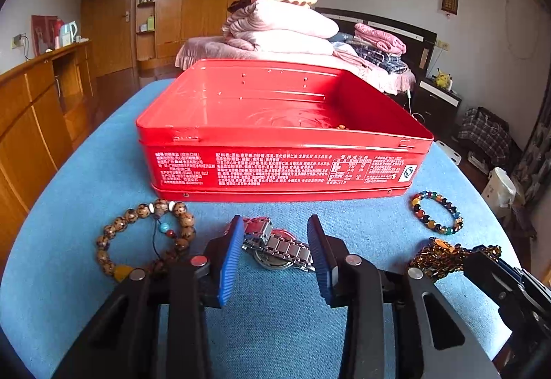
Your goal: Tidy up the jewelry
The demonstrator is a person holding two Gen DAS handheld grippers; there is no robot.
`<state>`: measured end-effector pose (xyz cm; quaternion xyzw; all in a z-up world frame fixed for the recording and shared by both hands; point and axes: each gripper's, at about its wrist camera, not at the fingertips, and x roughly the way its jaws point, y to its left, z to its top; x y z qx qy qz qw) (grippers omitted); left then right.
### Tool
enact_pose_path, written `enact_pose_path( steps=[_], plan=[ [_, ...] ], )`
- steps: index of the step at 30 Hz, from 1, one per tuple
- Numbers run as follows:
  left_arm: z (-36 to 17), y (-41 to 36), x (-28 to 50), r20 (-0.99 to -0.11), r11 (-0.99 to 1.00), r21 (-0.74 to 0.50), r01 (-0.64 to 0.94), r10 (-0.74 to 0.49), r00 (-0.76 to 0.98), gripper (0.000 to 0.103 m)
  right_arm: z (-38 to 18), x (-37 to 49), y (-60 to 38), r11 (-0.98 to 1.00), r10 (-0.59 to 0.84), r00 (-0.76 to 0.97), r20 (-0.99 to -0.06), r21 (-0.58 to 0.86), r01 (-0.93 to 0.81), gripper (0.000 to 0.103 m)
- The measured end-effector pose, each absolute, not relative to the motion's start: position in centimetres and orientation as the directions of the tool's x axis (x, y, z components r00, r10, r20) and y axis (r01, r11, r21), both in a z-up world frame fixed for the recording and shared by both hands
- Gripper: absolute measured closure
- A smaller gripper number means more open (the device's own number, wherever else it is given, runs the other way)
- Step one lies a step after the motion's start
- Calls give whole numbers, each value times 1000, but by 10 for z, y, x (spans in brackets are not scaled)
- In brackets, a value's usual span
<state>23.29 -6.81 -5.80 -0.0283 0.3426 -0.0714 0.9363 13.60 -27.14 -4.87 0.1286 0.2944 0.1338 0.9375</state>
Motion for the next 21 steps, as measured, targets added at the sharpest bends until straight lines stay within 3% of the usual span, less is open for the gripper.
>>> enact_pose_path(
  steps=[7, 10, 21],
  plan=[
    [-60, -70, 236, -660, 992, -77, 101, -127, 740, 65, -49, 136, -272, 928, 332, 789, -516, 326, -178, 89],
    [-60, -61, 235, -656, 993, -107, 54, -111, 747, 85, -48, 136, -272, 928, 333, 789, -516, 327, -177, 89],
    [-54, -52, 218, -589, 986, -152, 75, -151, 794, 96, -48, 138, -271, 930, 329, 792, -515, 321, -178, 89]
  ],
)
